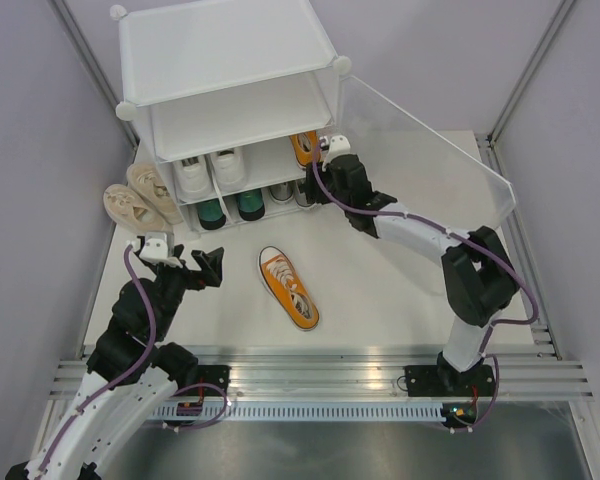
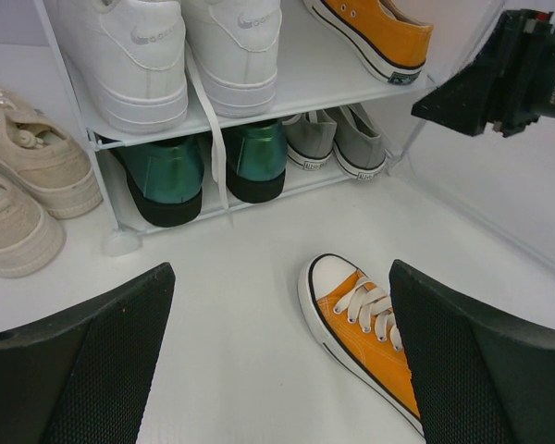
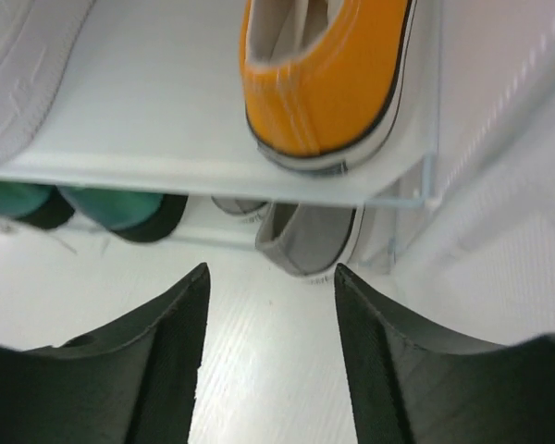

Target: Place and organize the shoes in the shoe cabinet

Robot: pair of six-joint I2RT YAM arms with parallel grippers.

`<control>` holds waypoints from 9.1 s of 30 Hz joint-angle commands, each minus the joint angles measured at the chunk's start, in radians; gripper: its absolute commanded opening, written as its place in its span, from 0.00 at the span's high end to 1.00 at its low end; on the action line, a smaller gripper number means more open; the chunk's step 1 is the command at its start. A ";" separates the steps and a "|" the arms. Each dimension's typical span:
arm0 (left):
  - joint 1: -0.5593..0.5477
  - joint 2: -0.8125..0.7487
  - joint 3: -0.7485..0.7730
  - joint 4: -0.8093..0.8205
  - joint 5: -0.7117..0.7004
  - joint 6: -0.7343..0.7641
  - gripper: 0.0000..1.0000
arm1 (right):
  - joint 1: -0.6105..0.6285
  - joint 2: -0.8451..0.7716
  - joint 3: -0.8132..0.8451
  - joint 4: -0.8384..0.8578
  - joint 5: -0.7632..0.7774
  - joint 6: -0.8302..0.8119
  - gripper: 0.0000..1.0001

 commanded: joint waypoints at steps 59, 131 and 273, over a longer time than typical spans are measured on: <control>-0.003 0.045 -0.009 0.039 -0.015 0.022 0.00 | 0.903 0.135 -0.786 0.644 0.856 0.341 0.43; -0.005 0.028 -0.012 0.039 -0.012 0.027 0.00 | 0.825 -0.204 -0.763 0.450 0.504 0.184 0.02; -0.005 -0.003 -0.015 0.038 -0.016 0.030 0.00 | 0.188 0.296 0.476 0.058 0.374 -0.115 0.81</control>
